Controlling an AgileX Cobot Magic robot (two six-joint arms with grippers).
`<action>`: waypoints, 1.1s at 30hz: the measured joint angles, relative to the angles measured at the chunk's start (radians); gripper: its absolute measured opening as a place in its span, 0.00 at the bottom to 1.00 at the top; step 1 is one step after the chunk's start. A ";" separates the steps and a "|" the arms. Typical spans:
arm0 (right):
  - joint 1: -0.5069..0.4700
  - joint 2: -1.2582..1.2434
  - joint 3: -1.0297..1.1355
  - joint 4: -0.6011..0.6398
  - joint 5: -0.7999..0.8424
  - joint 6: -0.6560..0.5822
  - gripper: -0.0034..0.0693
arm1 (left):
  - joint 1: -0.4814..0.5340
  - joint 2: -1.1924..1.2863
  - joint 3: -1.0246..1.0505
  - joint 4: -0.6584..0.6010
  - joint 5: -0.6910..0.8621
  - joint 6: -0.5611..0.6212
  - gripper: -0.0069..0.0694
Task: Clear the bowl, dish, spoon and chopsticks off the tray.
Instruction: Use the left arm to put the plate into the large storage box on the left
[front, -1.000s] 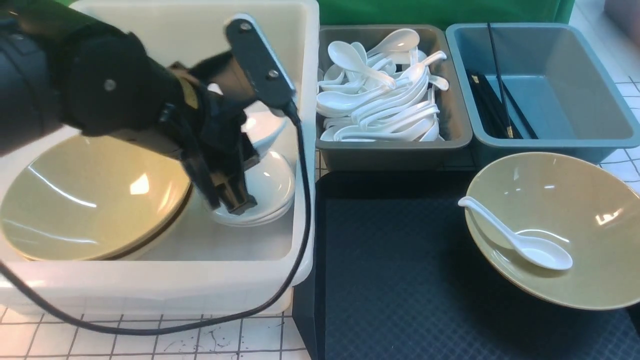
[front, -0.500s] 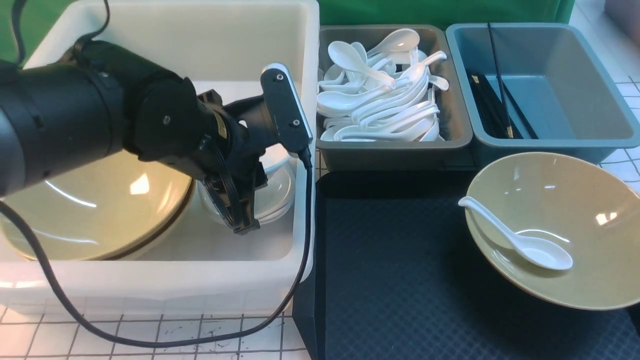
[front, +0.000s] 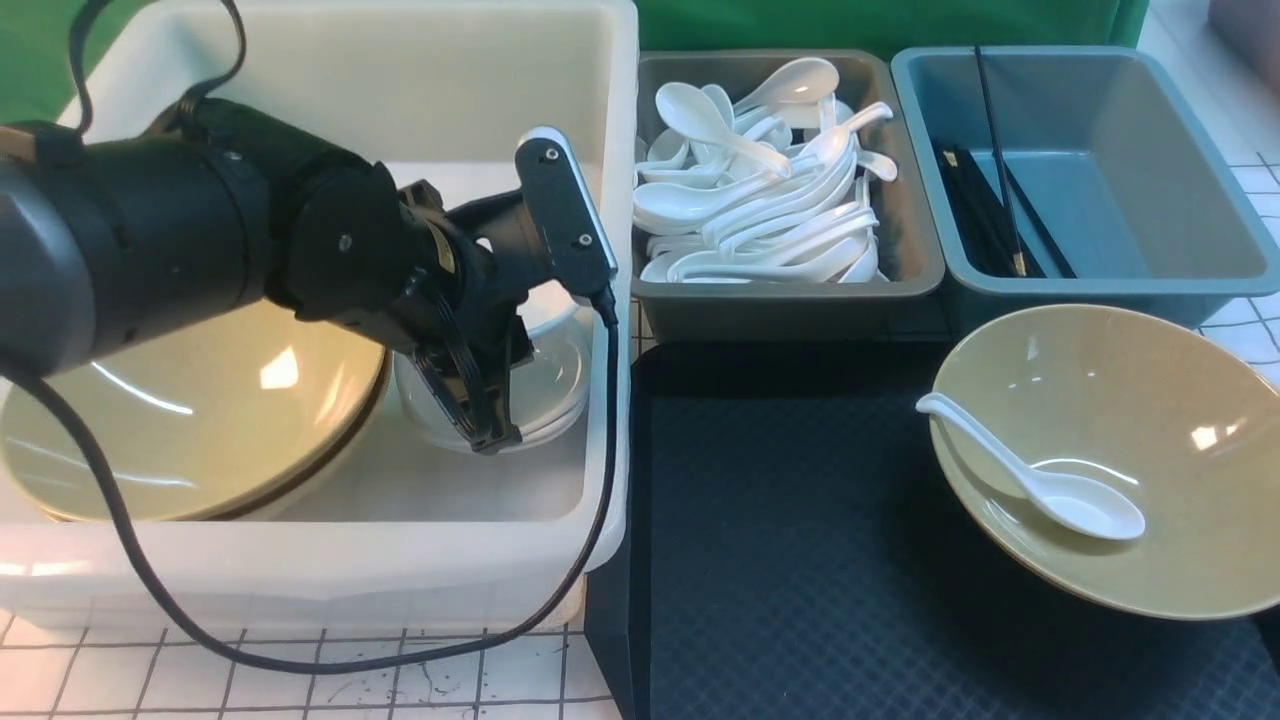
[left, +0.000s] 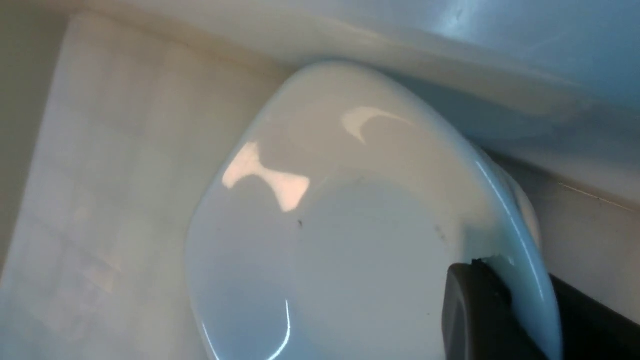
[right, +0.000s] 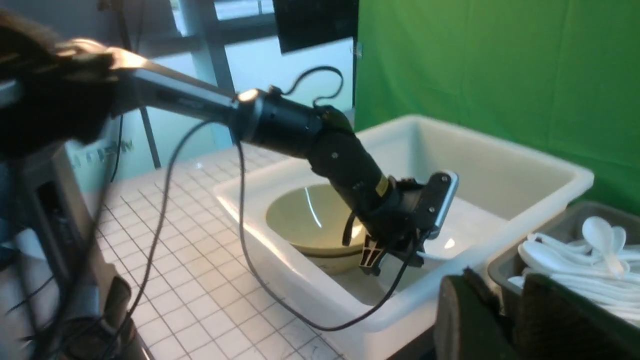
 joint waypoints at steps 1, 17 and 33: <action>0.000 0.015 -0.008 0.000 0.002 -0.003 0.27 | 0.000 0.001 0.000 0.000 -0.002 0.001 0.11; 0.000 0.308 -0.226 -0.003 0.134 -0.088 0.28 | 0.004 0.064 0.000 0.024 -0.017 0.144 0.11; 0.000 0.308 -0.228 -0.004 0.148 -0.099 0.28 | 0.004 0.079 0.000 0.004 -0.025 0.167 0.11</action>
